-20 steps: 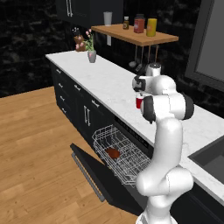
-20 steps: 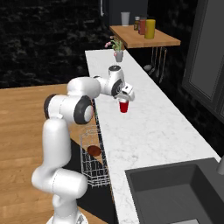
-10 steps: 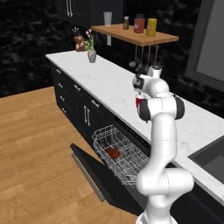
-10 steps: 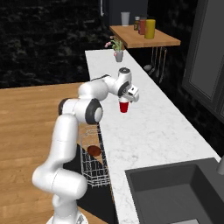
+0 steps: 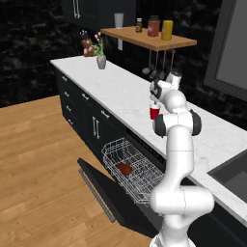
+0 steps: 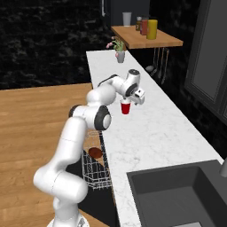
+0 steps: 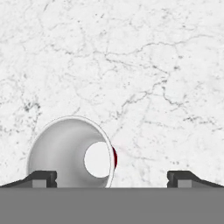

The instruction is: Pick up the cup and bowl from the counter, place them in the dishwasher, and close the dishwasher door.

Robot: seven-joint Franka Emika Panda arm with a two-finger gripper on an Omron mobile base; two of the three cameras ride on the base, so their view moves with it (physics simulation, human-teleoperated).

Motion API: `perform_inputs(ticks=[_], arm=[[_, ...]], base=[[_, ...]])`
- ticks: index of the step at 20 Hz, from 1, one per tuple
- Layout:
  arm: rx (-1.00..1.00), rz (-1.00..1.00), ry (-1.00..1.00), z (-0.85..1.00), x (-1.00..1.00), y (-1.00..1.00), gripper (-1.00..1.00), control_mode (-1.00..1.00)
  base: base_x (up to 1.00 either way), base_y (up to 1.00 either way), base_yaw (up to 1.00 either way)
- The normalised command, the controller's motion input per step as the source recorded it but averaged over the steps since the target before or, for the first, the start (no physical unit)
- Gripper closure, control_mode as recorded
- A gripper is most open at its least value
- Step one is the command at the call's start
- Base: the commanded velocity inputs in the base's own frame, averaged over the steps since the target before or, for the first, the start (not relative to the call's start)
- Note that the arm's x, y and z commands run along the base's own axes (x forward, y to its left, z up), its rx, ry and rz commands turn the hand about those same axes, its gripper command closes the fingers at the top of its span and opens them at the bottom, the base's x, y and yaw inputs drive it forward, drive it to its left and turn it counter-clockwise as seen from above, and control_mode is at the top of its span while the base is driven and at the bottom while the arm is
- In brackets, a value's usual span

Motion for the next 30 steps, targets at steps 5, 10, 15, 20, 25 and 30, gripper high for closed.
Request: perform_inputs(ticks=[5,10,15,20,25,30], arm=[[0.02,0.00,0.00,-0.26,-0.10,0.00,-1.00,-1.00],[0.00,0.00,0.00,-0.27,-0.05,0.00,-1.00,-1.00],[0.02,0.00,0.00,-0.28,0.00,0.06,-1.00,-1.00],[0.01,0.00,0.00,-0.31,0.13,0.10,-1.00,-1.00],[0.00,0.00,0.00,-0.20,0.09,0.08,-1.00,-1.00],[0.00,0.00,0.00,-0.11,-0.02,0.22,1.00,-1.00]], base=[[0.00,0.00,0.00],[0.00,0.00,0.00],[0.00,0.00,0.00],[0.00,0.00,0.00],[0.00,0.00,0.00],[0.00,0.00,0.00]])
